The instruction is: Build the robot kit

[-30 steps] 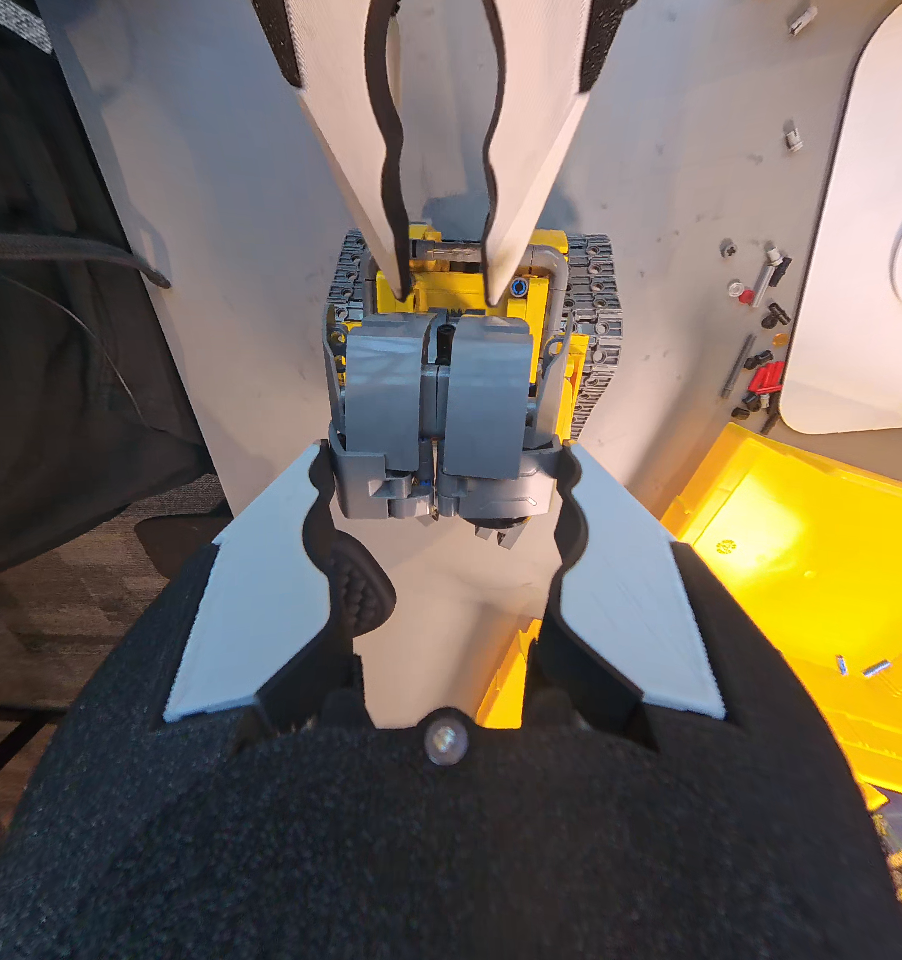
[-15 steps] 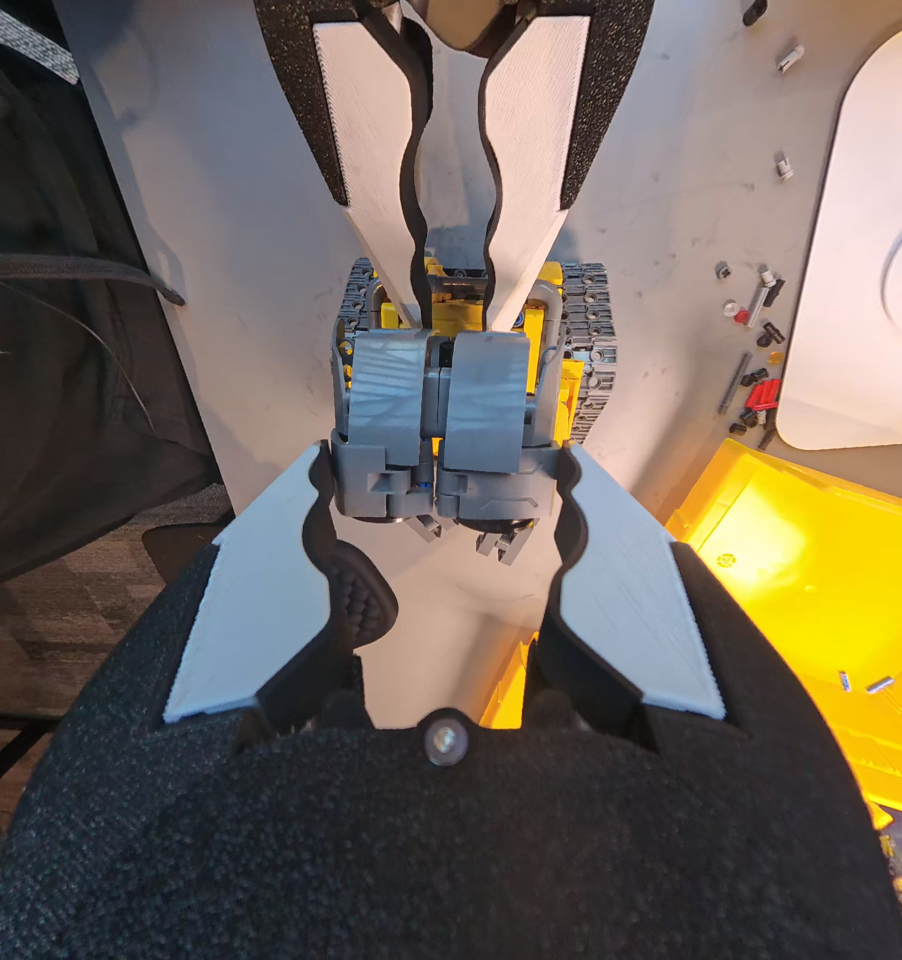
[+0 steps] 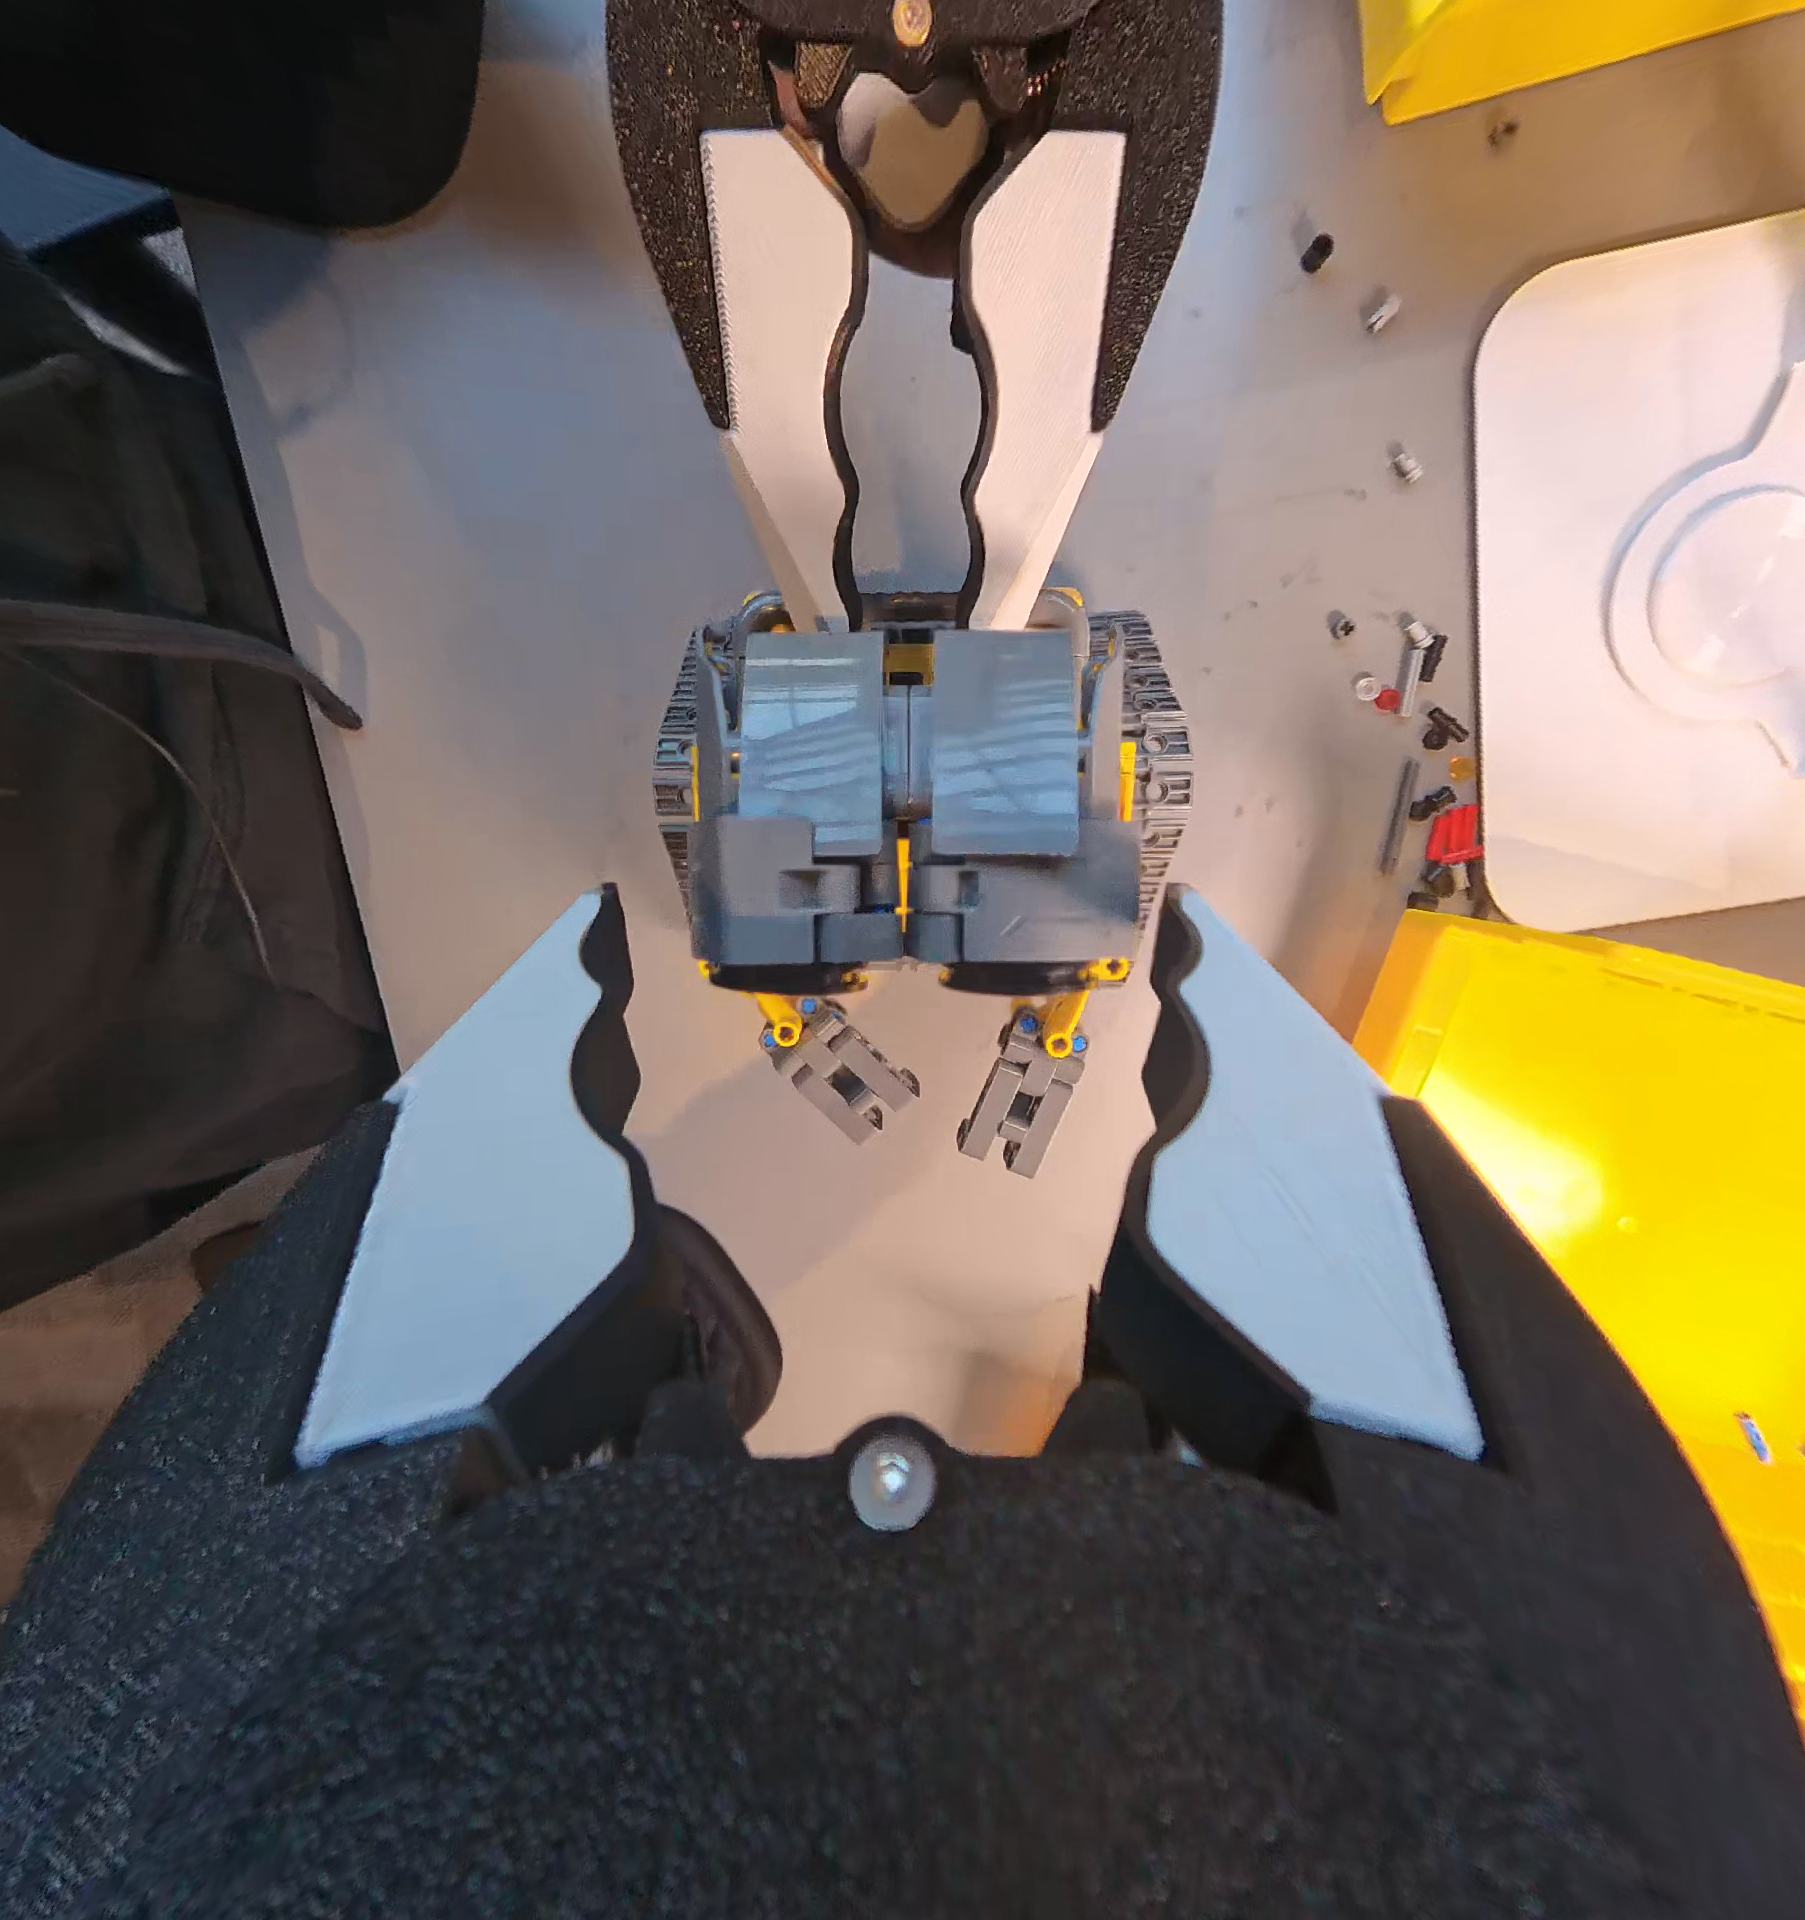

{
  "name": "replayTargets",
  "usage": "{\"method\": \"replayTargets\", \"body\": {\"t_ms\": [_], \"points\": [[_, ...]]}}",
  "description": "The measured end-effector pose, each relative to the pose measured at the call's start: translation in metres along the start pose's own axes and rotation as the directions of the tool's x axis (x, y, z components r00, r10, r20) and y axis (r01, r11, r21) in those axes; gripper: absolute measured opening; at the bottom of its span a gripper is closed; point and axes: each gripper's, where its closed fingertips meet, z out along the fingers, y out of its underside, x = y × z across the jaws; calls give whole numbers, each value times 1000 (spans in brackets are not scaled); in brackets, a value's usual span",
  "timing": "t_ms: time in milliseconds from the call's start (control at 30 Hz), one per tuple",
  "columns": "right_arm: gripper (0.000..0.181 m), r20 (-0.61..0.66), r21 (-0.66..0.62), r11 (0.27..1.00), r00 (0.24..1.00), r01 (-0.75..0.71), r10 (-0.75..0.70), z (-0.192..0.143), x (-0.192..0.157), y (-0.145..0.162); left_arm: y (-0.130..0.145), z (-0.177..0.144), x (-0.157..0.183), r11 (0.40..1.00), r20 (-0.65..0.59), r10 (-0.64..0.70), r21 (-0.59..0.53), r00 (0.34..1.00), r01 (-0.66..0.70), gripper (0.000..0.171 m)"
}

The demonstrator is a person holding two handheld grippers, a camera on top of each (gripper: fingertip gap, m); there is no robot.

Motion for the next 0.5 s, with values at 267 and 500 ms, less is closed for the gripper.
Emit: {"method": "replayTargets", "body": {"t_ms": [267,500], "points": [[99,-108,257,965,991,-46,76,3,0,6,-1,1,0,999,-21,-43,29,999,44,23],[89,-115,457,887,985,-61,128,1,5,-1,0,1,0,998,-20,-44,32,999,44,23]]}}
